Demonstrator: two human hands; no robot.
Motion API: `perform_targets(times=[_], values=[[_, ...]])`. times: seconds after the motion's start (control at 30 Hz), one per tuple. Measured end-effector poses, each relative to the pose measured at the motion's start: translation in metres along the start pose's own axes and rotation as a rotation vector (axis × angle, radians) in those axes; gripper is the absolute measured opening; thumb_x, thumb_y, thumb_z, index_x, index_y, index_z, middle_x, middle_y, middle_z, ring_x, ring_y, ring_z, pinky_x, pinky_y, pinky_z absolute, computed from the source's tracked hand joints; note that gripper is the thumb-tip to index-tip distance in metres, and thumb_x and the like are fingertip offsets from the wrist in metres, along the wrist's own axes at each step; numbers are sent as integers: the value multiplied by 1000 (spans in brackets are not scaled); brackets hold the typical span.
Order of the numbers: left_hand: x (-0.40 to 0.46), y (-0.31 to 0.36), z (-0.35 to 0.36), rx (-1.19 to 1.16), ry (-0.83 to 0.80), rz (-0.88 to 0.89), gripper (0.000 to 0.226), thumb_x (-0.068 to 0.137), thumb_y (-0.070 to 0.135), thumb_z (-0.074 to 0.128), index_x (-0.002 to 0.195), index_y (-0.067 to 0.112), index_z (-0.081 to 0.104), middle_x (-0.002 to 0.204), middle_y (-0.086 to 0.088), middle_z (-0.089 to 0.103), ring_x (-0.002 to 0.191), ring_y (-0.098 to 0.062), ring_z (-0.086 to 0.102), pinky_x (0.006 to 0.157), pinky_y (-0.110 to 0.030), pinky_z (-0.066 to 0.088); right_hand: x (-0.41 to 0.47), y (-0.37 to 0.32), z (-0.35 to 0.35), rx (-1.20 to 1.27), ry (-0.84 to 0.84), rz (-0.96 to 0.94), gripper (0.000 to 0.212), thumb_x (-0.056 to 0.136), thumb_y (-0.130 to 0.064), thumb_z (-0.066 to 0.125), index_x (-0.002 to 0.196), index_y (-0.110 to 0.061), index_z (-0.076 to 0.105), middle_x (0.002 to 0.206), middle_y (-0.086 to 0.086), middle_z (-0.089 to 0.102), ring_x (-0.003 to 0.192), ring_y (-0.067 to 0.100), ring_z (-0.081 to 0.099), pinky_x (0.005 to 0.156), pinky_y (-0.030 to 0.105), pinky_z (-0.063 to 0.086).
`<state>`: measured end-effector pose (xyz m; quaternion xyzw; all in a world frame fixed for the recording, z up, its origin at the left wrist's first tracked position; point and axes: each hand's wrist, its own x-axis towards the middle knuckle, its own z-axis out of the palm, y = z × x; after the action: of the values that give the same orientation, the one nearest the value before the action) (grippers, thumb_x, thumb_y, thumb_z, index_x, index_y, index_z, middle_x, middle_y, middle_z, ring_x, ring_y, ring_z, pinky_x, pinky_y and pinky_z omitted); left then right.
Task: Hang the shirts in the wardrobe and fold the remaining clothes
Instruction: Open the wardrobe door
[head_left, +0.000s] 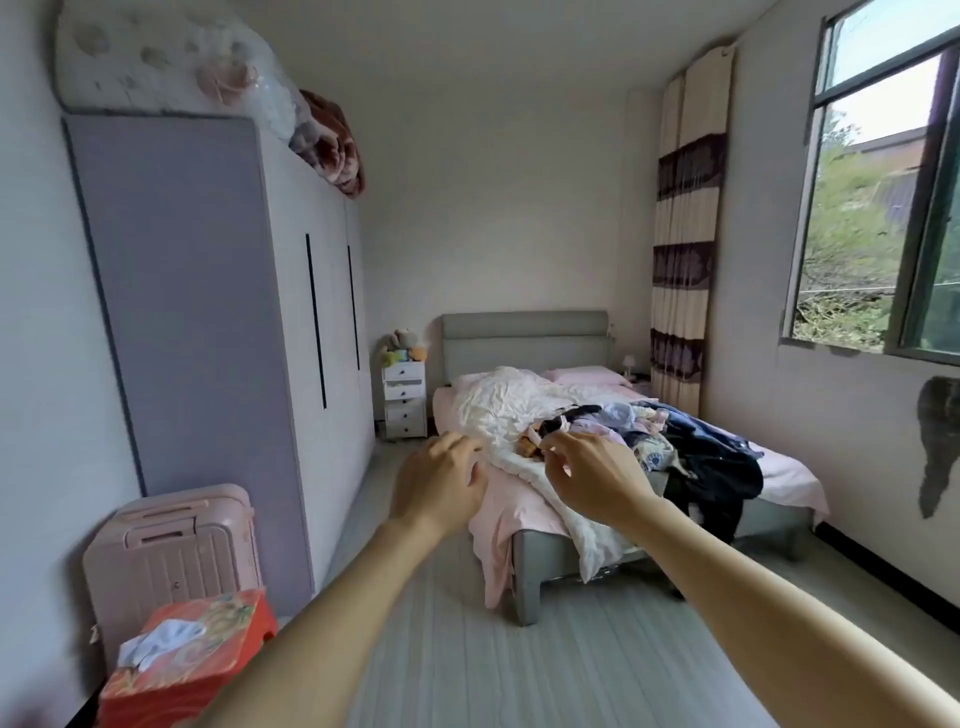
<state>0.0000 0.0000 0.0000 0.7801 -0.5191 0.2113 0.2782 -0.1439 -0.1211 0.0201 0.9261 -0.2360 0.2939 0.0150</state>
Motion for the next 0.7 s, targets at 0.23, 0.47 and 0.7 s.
perform_targets(times=[0.23, 0.47, 0.7], values=[[65, -41, 131, -200, 58, -192, 21, 90, 19, 53, 106, 15, 65, 106, 1, 66, 97, -20, 61, 76, -29, 47, 68, 77, 136, 401, -17, 218, 23, 90, -15, 48, 102, -8, 66, 100, 7, 69, 91, 27, 62, 71, 33, 47], [122, -110, 216, -309, 23, -401, 19, 88, 15, 58, 105, 11, 67, 105, -2, 67, 97, -18, 61, 83, -27, 44, 151, 109, 253, 676, -222, 321, 25, 93, -10, 45, 108, -4, 64, 109, 14, 67, 103, 30, 60, 88, 42, 46], [177, -227, 310, -490, 29, -744, 13, 89, 14, 58, 95, 14, 69, 94, 5, 68, 82, -3, 58, 71, -1, 37, 252, 130, 384, 800, -351, 383, 26, 92, -7, 44, 102, -5, 67, 105, 11, 68, 100, 27, 61, 86, 33, 44]])
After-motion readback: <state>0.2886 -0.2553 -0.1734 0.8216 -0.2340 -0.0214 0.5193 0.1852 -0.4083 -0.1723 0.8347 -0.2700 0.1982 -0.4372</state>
